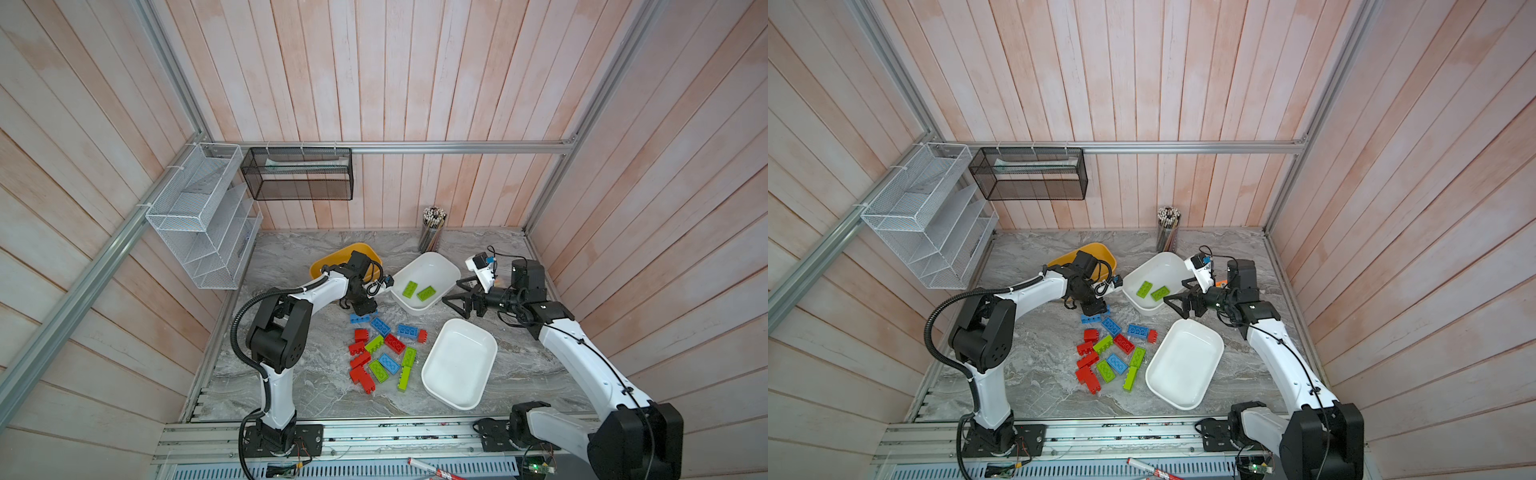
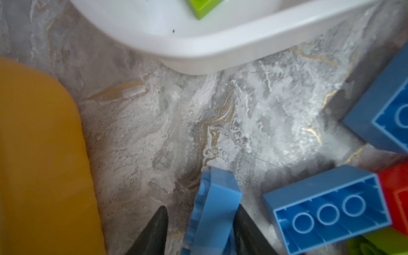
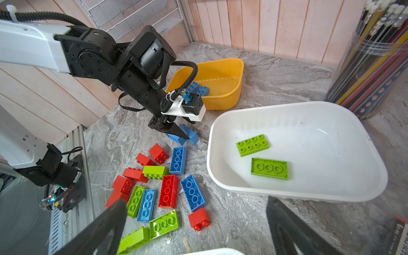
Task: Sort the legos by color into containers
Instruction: 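Return the left gripper to the pile and grasp a blue brick, then carry the blue brick into the yellow tub and open the left gripper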
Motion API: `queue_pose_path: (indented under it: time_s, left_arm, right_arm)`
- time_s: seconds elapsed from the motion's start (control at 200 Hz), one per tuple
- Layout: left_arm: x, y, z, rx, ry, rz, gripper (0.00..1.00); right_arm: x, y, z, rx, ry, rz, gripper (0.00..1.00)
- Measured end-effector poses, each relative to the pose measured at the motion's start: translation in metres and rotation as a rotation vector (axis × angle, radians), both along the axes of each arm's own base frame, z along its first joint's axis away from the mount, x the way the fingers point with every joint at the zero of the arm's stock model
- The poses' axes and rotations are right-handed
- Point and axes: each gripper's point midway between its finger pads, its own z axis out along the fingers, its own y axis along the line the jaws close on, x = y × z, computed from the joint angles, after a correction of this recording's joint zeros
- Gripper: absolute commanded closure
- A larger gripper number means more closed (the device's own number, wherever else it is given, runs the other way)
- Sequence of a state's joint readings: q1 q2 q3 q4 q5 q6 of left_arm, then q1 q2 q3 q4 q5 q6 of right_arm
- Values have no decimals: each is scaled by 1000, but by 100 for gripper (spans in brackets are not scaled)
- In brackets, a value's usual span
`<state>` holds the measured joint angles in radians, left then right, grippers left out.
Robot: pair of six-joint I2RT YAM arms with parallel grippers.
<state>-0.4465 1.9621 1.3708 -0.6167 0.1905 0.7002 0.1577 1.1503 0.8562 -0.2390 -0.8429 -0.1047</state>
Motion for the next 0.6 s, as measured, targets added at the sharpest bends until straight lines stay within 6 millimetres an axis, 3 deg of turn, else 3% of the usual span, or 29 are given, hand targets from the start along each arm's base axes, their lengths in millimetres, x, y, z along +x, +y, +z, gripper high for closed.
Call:
queue_pose_path:
  time_s: [0.305,0.53,0.595]
  left_arm:
    - [10,1,-10,28,-1,12,57]
    - [6,2,-15,40,32,19,78]
    - [6,2,-14,39,36,24,80]
  right_arm:
    - [0,0,0,0,0,0,2]
    - [0,0,0,-1,1,0,2]
    - [0,0,0,0,1,1,2]
